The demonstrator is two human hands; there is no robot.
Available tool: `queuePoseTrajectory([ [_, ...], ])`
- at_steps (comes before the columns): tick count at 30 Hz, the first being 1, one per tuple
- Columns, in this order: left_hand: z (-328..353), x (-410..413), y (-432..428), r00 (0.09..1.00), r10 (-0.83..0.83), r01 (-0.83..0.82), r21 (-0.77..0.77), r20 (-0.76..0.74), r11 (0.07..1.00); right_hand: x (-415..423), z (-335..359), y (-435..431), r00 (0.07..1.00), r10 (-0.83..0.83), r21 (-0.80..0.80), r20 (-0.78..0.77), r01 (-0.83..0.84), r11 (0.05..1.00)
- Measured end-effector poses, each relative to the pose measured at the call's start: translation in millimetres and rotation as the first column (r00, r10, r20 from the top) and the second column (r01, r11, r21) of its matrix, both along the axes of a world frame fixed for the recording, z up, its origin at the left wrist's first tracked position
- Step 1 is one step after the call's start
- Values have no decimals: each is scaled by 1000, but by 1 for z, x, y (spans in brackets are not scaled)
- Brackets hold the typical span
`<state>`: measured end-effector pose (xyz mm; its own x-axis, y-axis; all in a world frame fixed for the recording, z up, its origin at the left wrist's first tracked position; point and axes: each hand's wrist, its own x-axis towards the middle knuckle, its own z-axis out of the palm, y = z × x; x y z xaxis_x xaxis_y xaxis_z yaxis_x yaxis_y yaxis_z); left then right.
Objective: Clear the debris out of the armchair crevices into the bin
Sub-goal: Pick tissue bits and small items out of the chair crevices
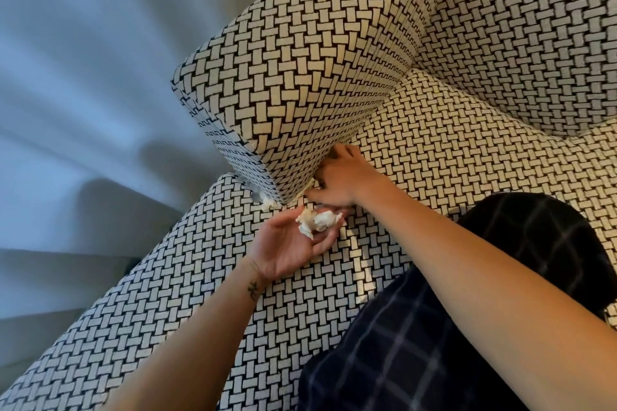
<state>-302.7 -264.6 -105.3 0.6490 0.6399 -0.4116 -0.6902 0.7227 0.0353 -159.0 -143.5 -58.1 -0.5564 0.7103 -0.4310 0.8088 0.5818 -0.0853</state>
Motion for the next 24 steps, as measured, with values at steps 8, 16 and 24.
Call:
queuePoseTrajectory([
  [8,3,1,0,1000,1,-2,-26,-30,1000,6,-11,-1,922,-289,-224,-257,234,946],
  [16,8,2,1,999,6,-6,-9,-31,1000,8,-19,-3,821,-418,-274,-389,330,903],
  [24,9,0,1,999,8,-8,6,-39,1000,4,-14,1,834,-438,-302,-335,345,889],
])
